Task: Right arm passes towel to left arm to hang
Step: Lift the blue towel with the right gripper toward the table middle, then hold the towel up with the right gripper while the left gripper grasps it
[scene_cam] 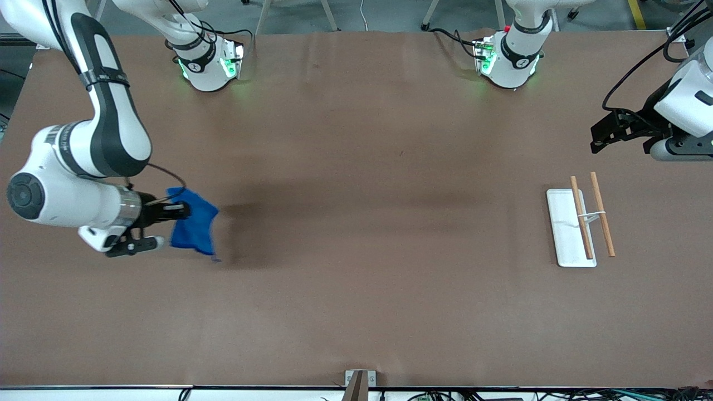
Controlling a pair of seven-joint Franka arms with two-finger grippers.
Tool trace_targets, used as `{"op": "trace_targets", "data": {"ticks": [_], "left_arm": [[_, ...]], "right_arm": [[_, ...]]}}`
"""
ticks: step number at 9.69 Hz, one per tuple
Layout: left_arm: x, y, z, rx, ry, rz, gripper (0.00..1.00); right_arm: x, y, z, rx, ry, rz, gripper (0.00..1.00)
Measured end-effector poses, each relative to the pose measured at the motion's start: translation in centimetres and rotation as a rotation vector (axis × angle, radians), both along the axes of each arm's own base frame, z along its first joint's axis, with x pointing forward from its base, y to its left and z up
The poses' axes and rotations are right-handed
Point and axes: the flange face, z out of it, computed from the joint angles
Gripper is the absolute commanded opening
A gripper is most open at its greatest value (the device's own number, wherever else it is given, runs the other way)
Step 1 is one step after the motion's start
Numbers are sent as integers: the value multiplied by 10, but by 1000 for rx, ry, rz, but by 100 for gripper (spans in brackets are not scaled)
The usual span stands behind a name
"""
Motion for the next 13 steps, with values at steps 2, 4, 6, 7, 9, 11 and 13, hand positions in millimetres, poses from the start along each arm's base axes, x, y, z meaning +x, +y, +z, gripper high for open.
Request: {"op": "trace_targets", "data": {"ticks": [2, 4, 6, 7, 9, 11, 13], "left_arm": [[2, -1, -3, -1, 4, -3, 100], [6, -1, -11, -1, 17, -7, 100], [8, -9, -17, -64, 37, -10, 100], [9, -14, -21, -148, 54, -6, 100], [12, -13, -29, -214, 78, -13, 100], [10, -21, -50, -295, 126, -78, 100], [3, -34, -73, -413, 199, -117, 97]], "right_arm": [[-8, 78, 16, 268, 8, -40, 1], [-22, 148, 35, 473, 18, -68, 1], [-44, 206, 53, 662, 93, -89, 0], [-61, 240, 65, 773, 154, -100, 0], [-77, 272, 77, 906, 238, -142, 0], [-93, 302, 82, 1002, 277, -165, 0], [-107, 329, 80, 1100, 319, -180, 0]]}}
